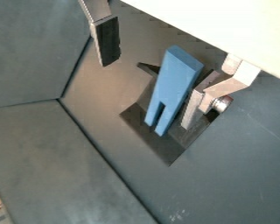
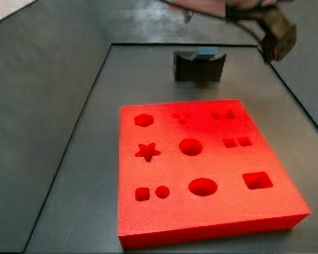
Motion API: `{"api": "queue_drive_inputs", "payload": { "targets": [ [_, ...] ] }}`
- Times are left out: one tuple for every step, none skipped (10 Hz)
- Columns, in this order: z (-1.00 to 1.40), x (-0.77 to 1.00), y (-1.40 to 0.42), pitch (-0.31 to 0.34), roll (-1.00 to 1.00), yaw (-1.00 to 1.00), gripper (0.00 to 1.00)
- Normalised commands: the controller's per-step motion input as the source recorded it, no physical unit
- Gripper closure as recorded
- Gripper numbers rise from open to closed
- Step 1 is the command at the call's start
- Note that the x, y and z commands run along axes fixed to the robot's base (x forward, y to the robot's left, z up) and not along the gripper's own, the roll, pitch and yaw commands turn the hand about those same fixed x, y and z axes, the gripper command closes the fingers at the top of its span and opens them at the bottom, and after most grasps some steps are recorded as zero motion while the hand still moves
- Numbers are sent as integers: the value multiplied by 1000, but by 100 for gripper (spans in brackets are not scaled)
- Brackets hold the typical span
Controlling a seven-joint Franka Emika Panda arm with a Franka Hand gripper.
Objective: Pick up the double-square object. Move up. Place the double-square object on the fixture. Regrasp the double-square object. Move to above the board. Insert the double-square object.
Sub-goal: Regrasp the double-square object.
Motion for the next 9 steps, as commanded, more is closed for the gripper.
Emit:
{"api": "queue_drive_inputs", "payload": {
  "targets": [
    [-1000,98,19,-113,78,42,0],
    [-1000,107,16,-107,76,15,0],
    [-1000,114,14,-94,77,-6,0],
    [-870,109,8,-73,76,-22,0],
    [-659,99,2,-43,75,-31,0],
    [-457,91,-3,-15,76,-29,0],
    [-360,85,-4,-2,81,-24,0],
    [-221,80,-7,7,77,-10,0],
    [0,0,0,0,0,0,100]
  ]
}}
